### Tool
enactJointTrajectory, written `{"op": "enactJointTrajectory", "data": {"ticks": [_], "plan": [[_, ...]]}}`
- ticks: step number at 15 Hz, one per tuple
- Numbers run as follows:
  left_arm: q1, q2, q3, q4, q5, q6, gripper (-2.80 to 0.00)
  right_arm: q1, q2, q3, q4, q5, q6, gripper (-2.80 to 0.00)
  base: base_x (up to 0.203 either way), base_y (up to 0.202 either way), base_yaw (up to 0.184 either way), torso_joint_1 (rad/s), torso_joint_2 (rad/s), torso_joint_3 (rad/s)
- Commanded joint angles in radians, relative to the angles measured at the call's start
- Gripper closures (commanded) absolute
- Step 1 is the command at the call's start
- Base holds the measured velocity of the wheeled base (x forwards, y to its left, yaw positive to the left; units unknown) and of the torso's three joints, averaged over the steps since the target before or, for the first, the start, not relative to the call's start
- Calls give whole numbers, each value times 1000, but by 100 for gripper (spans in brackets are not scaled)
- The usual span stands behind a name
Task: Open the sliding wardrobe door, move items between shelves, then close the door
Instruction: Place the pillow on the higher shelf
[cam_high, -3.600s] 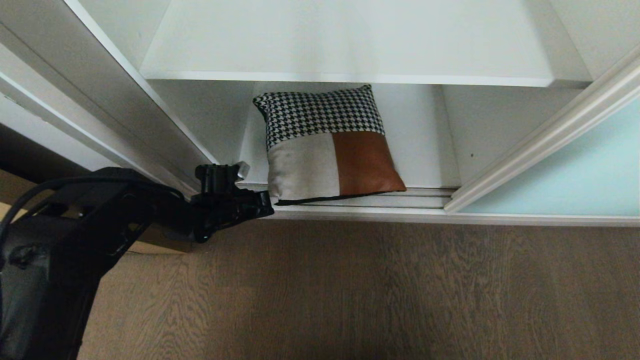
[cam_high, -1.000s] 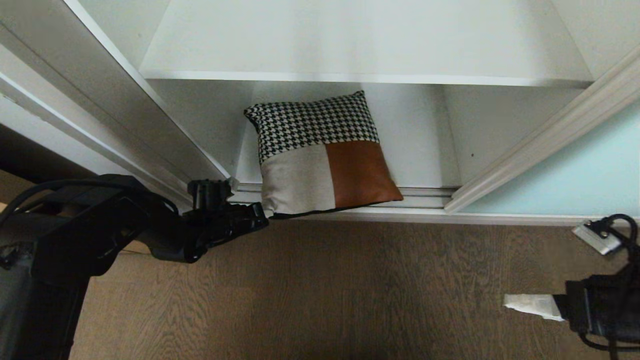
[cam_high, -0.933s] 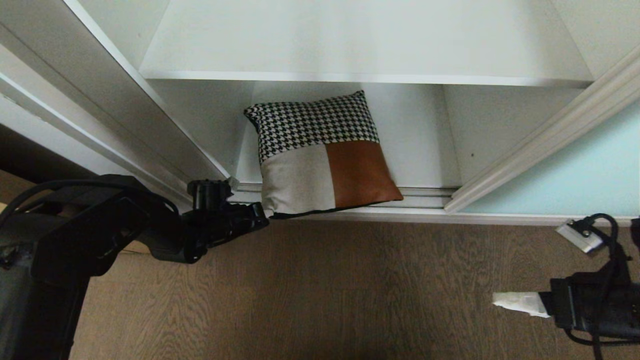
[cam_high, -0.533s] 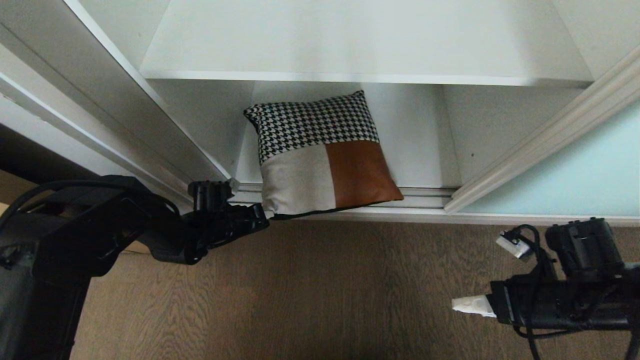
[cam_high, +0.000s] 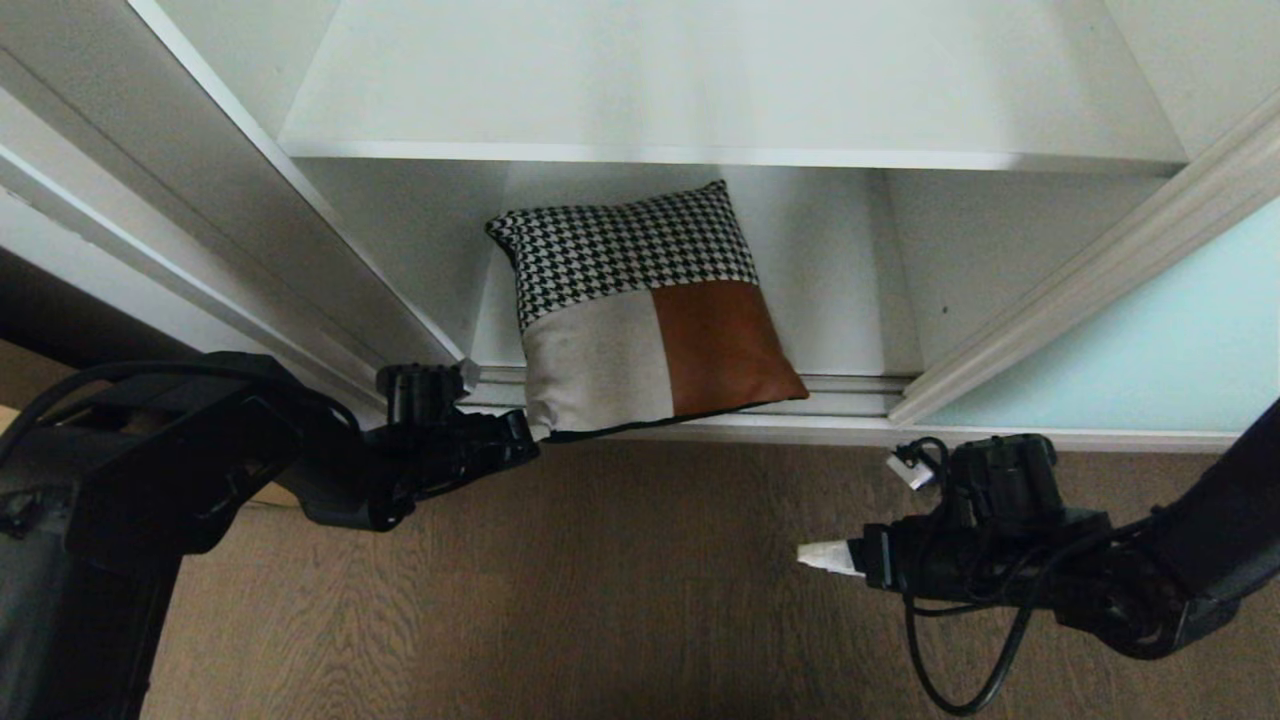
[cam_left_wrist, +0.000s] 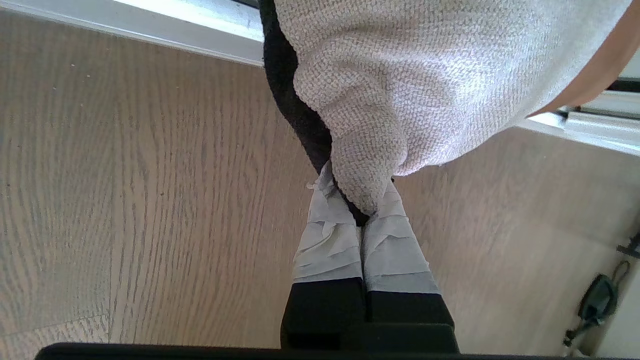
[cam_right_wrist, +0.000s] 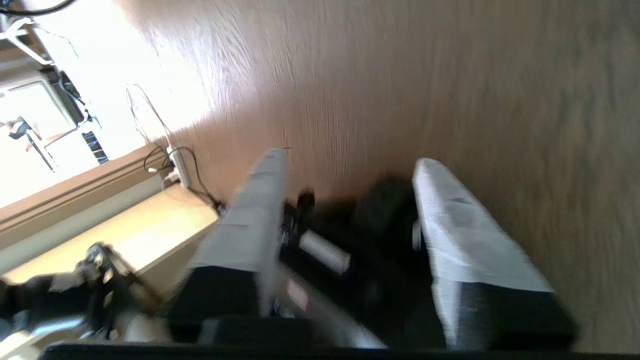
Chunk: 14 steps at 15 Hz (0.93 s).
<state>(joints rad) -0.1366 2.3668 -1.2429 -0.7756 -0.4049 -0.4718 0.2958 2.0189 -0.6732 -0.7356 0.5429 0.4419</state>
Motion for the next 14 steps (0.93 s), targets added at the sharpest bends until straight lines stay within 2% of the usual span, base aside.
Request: {"op": "enactJointTrajectory", "data": {"ticks": [1,5,7,10,14], "plan": [[0,-3,6,-10,-16,-1,0,23,147,-45,-104,1,3,-280,0,0,0,0,0,0],[0,-3,55,-87,-26,-2,0,29,284,-174,-211,2,5,-280,0,0,0,0,0,0],[0,-2,59,-88,-33,-2,0,29,331,-241,-255,2,11,-280,0,0,0,0,0,0],[-1,0,59,-88,-35,-2,0,29,342,-348,-268,4,50,-280,0,0,0,0,0,0],[-1,2,59,-90,-35,-1,0,14,347,-474,-268,5,58,-280,0,0,0,0,0,0]]}}
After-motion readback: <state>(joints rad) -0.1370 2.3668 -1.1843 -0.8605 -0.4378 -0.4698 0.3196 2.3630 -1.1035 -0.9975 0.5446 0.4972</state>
